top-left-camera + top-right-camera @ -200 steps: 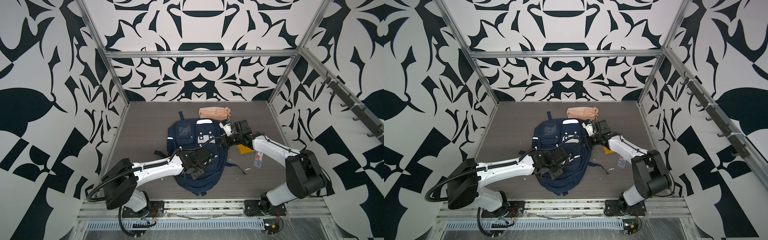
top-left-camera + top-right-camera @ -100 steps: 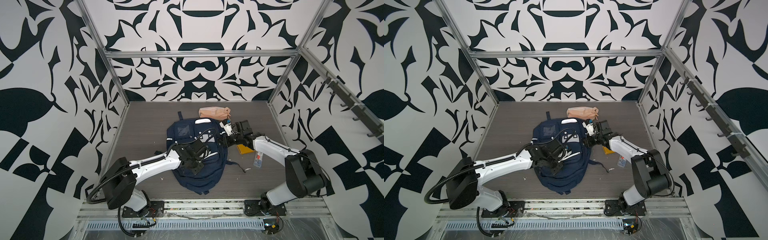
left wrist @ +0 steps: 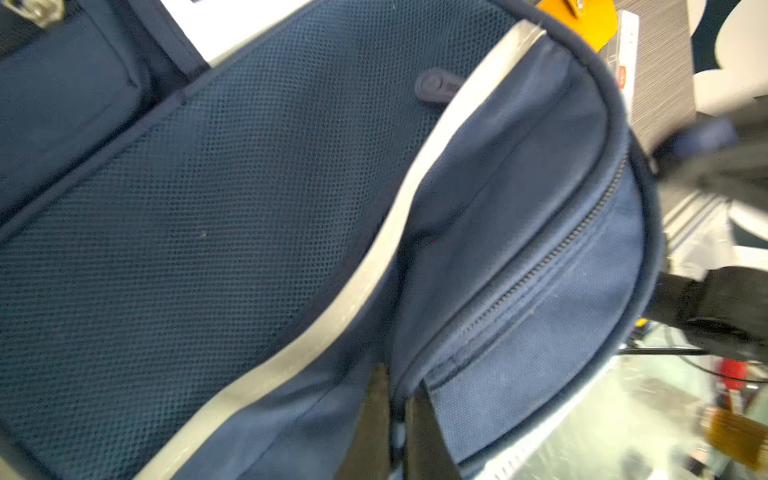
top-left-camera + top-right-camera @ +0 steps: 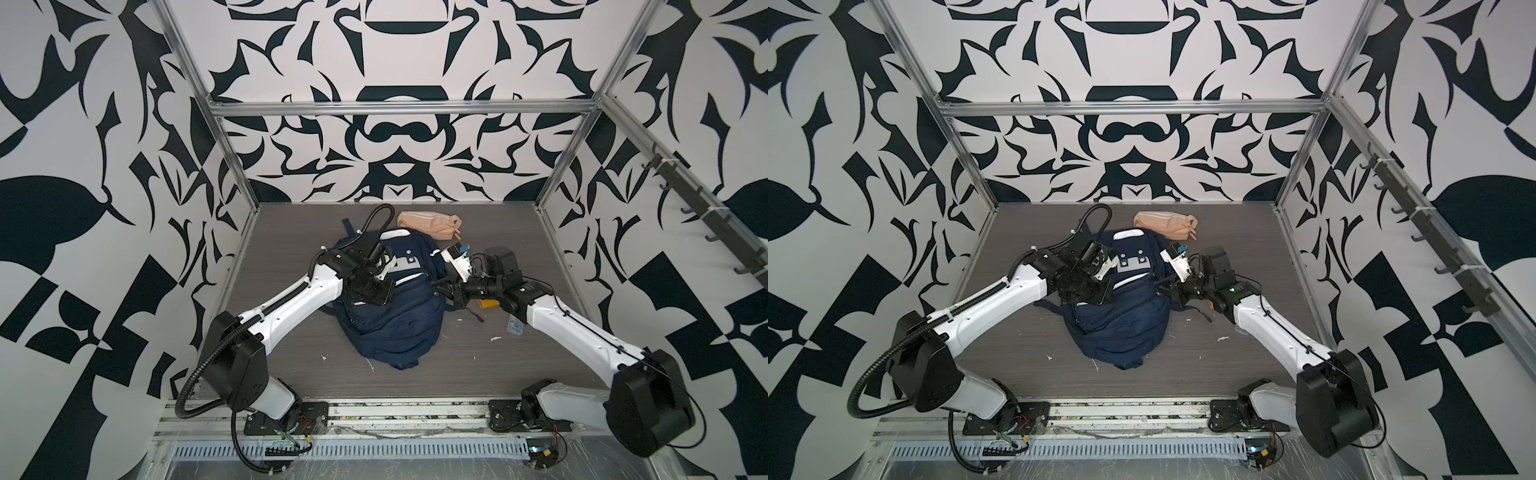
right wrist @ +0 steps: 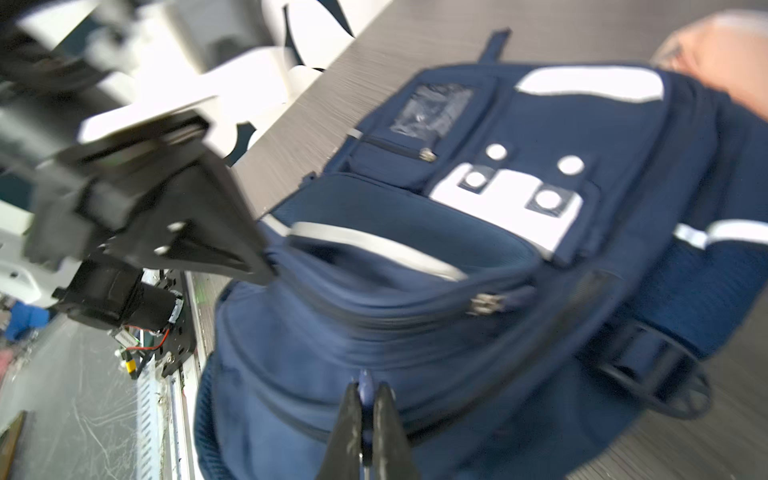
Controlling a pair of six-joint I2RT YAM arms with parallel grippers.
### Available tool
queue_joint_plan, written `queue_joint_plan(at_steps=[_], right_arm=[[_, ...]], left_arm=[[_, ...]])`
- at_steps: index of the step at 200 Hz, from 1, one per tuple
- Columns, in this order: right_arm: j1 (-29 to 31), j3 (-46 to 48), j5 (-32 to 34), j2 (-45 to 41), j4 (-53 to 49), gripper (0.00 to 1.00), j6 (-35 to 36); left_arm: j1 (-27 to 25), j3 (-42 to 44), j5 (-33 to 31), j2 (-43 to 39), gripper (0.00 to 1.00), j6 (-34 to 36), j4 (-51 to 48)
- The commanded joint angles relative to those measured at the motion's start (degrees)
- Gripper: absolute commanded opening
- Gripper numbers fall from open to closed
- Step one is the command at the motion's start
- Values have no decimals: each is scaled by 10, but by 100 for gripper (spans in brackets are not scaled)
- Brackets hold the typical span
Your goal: Pack the student bag
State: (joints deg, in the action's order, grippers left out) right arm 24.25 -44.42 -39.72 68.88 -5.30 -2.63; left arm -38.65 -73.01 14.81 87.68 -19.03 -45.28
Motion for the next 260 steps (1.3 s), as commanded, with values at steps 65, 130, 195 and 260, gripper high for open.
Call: queue_joint_plan(at_steps=[65, 130, 195, 260], right_arm=[[239, -38, 220, -21, 56, 0, -32], [330, -55, 321, -2, 89, 0, -18], [421, -81, 352, 50, 131, 0, -23], [460, -109, 320, 108, 180, 0, -22]], left_arm=[[30, -136, 126, 14, 0, -192, 11], [81, -125, 97, -48, 0, -350, 3], [82, -67, 39, -113, 0, -528, 68], [83, -70, 15, -105, 0, -588, 106]])
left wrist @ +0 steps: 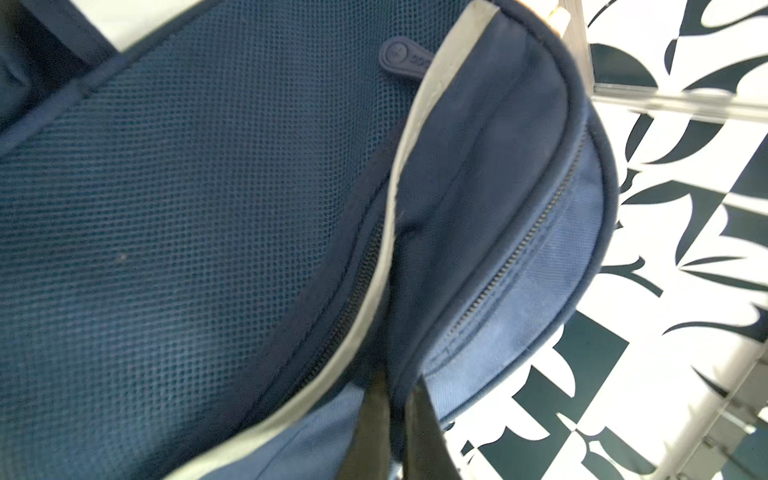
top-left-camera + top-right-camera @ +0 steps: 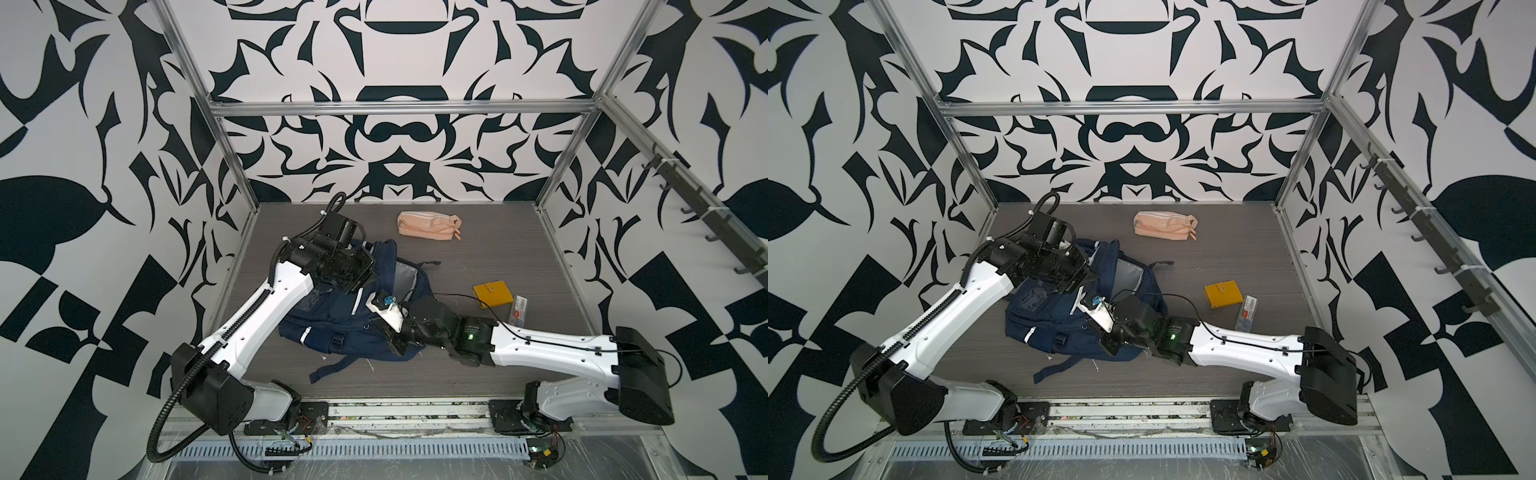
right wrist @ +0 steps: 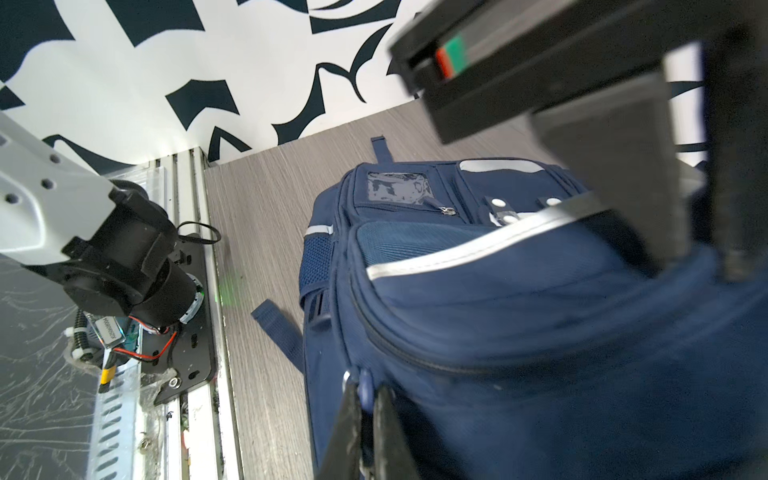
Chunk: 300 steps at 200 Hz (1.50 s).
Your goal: Pack the student bag
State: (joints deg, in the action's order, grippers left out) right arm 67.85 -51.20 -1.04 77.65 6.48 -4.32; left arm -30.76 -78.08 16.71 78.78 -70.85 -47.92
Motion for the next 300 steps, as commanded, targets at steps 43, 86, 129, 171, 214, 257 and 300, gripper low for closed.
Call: queue_joint_plan(at_steps=[43, 86, 129, 171, 214, 257, 300], right_arm=[[28, -106, -112, 116, 98, 0, 10], [29, -126, -133, 179, 151, 0, -1], [28, -167, -167, 228, 178, 0, -17], [26, -123, -146, 184, 195, 13, -50], [8, -40, -52, 50, 128, 44, -101], [-115, -32, -31, -78, -63, 67, -202], [-332, -95, -71, -93, -245, 73, -219]], left_arm=[[4, 7, 8, -10, 0, -116, 197], [8, 6, 6, -15, 0, -126, 194], [21, 43, 12, -40, 0, -143, 206], [49, 82, 17, -71, 0, -140, 216], [71, 101, 18, -76, 0, -74, 206], [81, 135, 29, -88, 0, 11, 222], [86, 190, 80, -105, 0, 46, 282]])
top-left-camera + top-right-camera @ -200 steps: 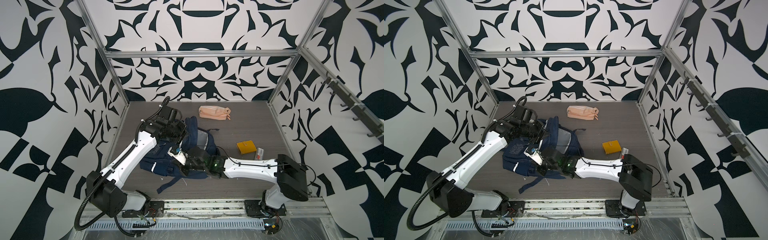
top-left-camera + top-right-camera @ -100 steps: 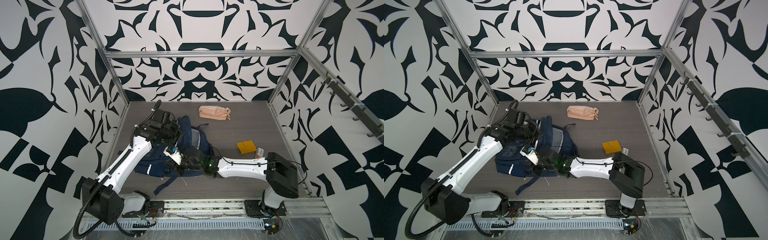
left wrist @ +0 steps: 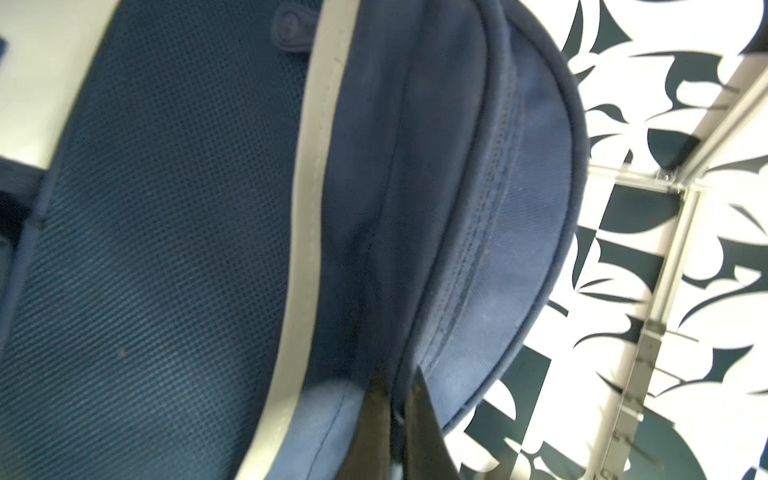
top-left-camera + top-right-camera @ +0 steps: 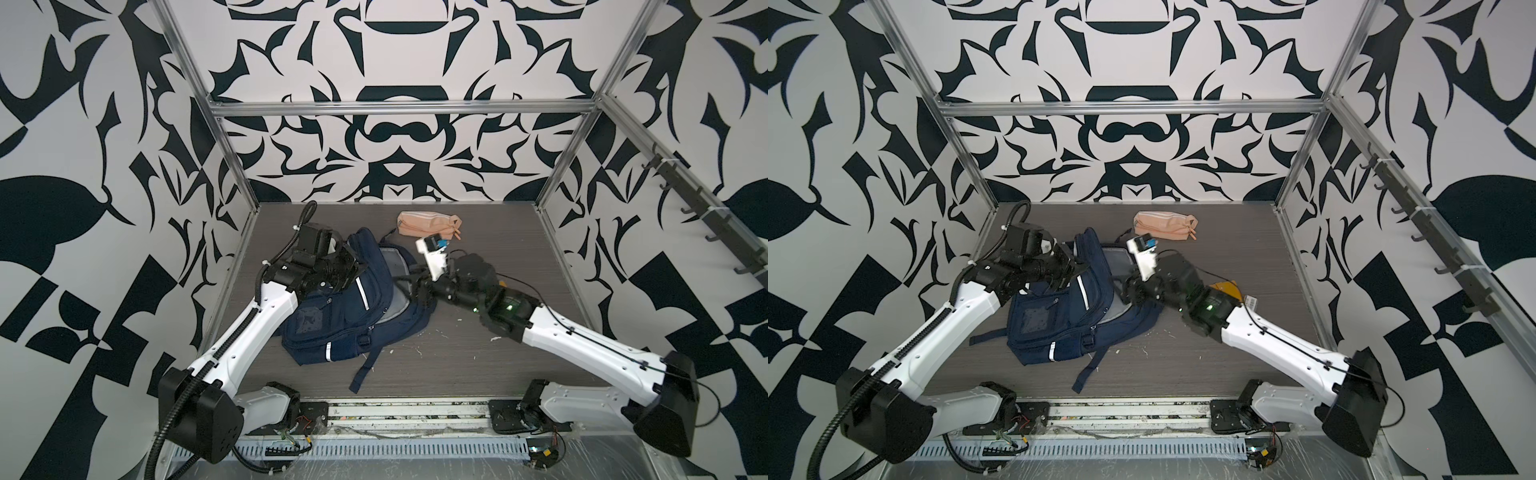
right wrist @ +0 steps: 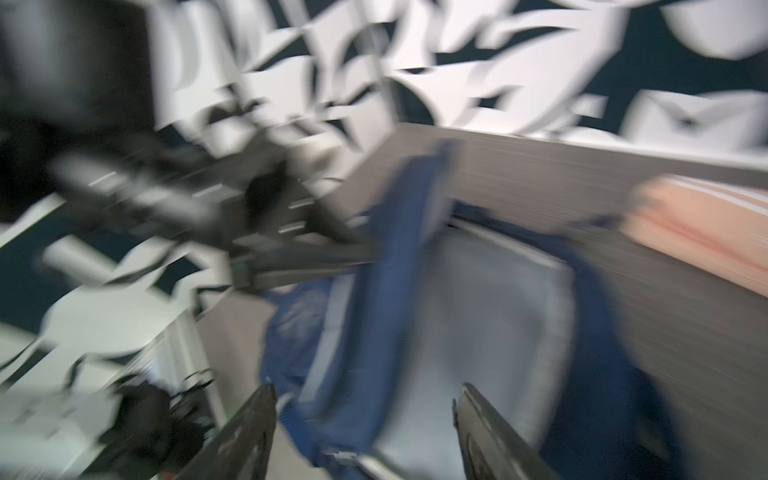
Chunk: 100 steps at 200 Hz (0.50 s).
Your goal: Pack the student bag
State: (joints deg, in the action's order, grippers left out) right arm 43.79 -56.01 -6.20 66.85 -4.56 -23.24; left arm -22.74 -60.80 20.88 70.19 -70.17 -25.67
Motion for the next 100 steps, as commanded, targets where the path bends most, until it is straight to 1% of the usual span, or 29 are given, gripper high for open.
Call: queue_joint_plan(at_steps=[1, 12, 25, 49, 80, 100], right_arm=[[-97, -49, -22, 17, -138, 73, -30], [-157, -69, -44, 46, -166, 73, -39], [-223, -90, -89, 91, -183, 73, -51], [-303, -137, -126, 190, -197, 73, -60], [-359, -228, -150, 330, -210, 72, -51], [-372, -328, -167, 429, -246, 71, -24]], left_arm=[[6, 18, 39, -20, 0, 40, 60], [6, 22, 53, -21, 0, 52, 68], [6, 22, 59, -28, 0, 69, 70], [6, 19, 70, -37, 0, 96, 71], [6, 6, 115, -28, 0, 118, 73], [6, 4, 144, -18, 0, 122, 71]])
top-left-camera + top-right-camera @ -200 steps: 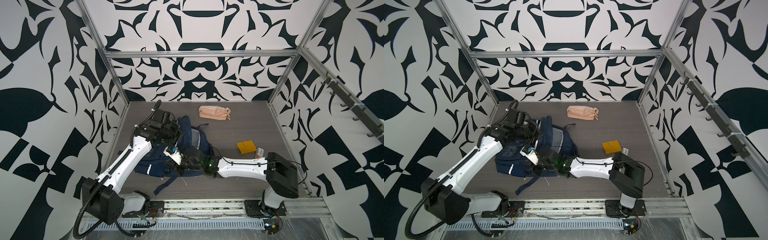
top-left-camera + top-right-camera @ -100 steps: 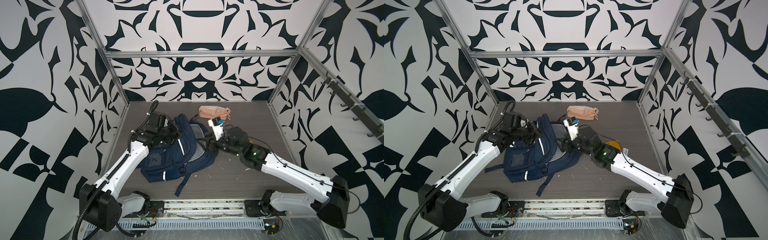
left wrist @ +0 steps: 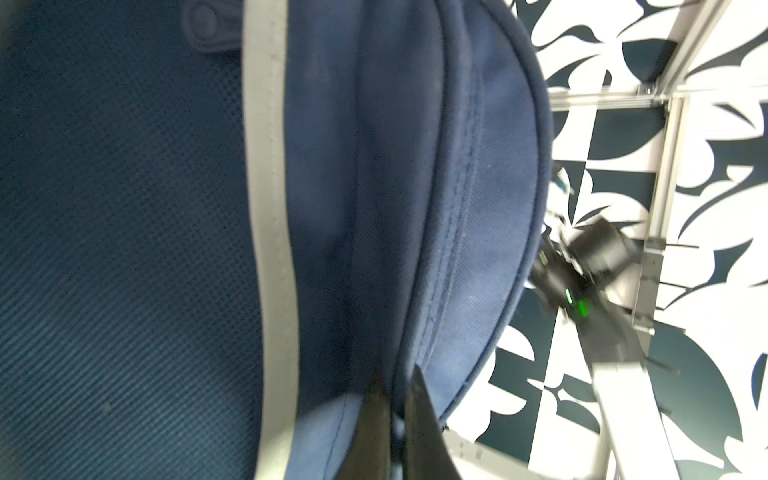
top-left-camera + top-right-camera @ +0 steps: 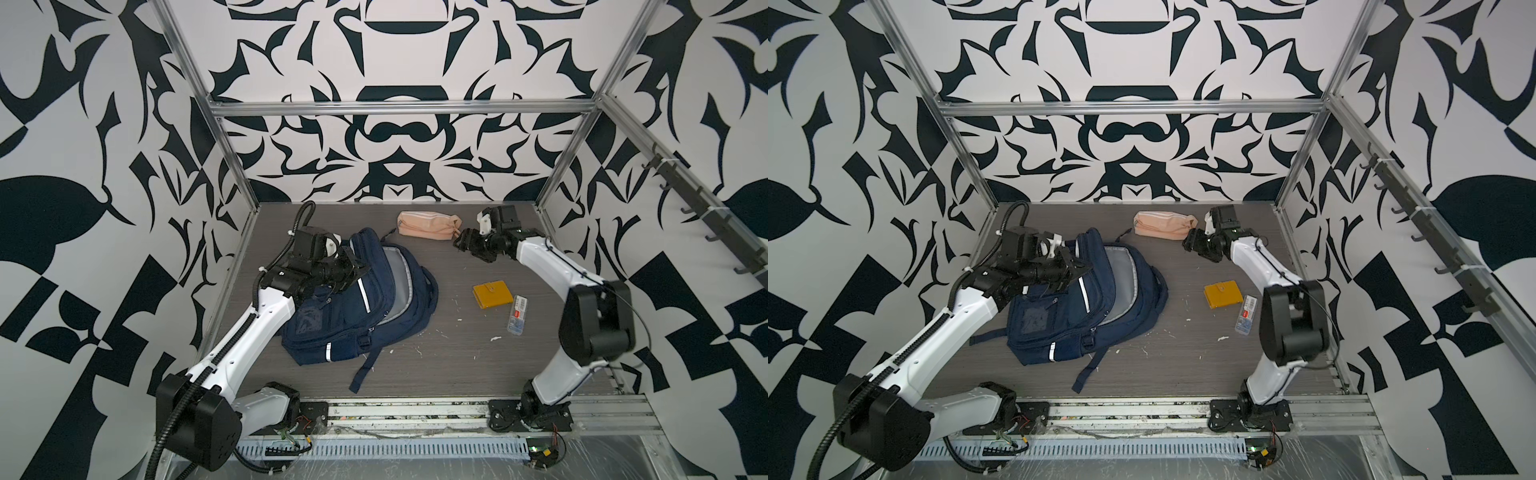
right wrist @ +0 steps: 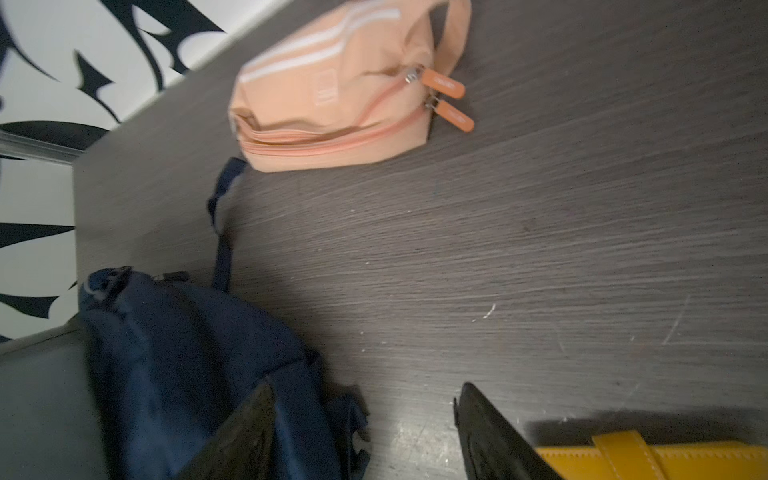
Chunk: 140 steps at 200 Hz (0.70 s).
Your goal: Pack the student bag
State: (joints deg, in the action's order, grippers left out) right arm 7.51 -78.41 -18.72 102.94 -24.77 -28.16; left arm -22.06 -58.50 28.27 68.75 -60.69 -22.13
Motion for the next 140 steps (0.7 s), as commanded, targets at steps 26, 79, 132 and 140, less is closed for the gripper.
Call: queue_joint_plan(at_steps=[26, 79, 132, 140], right_arm=[[-12, -224, -30, 166, -86, 70, 48], [-24, -355, 2, 285, -84, 68, 11], [-25, -464, 8, 378, -116, 65, 0], [-24, -465, 8, 390, -112, 62, -4]], left_arm=[[-1, 14, 78, -25, 0, -7, 92], [-1, 23, 54, -57, 0, 4, 63], [-1, 24, 53, -53, 0, 1, 54], [-1, 21, 54, -50, 0, 1, 54]])
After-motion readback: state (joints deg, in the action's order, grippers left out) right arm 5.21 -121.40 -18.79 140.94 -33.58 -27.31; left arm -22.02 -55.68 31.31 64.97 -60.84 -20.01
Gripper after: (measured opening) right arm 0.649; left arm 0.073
